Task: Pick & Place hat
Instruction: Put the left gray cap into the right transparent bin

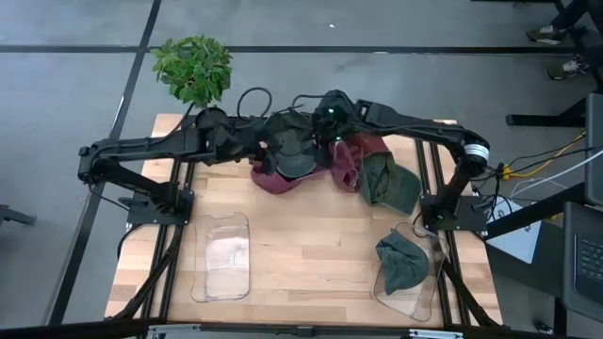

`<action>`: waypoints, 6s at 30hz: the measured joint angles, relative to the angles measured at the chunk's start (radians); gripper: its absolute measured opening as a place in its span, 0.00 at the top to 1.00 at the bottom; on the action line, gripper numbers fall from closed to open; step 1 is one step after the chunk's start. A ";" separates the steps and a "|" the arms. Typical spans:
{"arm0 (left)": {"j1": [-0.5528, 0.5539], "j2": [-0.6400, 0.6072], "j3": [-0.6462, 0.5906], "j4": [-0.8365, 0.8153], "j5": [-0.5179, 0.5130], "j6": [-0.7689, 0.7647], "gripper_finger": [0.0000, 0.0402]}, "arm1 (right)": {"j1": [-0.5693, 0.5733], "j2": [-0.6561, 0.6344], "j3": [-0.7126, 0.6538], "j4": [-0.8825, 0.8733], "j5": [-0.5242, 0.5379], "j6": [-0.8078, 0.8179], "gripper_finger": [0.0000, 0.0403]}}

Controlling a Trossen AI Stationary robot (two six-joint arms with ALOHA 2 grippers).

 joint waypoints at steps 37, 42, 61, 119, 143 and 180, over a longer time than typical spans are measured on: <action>0.023 0.013 0.000 -0.211 -0.293 0.263 0.48 | -0.081 0.234 0.034 -0.153 0.274 0.658 0.54; 0.023 0.013 0.000 -0.211 -0.291 0.263 0.48 | -0.101 0.233 0.082 -0.203 0.276 0.652 0.57; 0.042 0.012 0.000 -0.211 -0.278 0.253 0.48 | -0.115 0.232 -0.024 -0.097 0.088 0.726 0.57; -0.133 -0.278 0.192 -0.062 -0.105 0.211 0.46 | -0.067 -0.123 0.217 0.193 -0.081 -0.441 0.97; -0.074 -0.289 0.192 -0.065 -0.034 0.315 0.32 | -0.041 -0.117 0.217 0.240 -0.054 -0.339 0.96; -0.045 -0.247 0.192 0.121 -0.262 0.498 0.75 | -0.005 -0.116 0.217 0.254 0.039 -0.260 0.96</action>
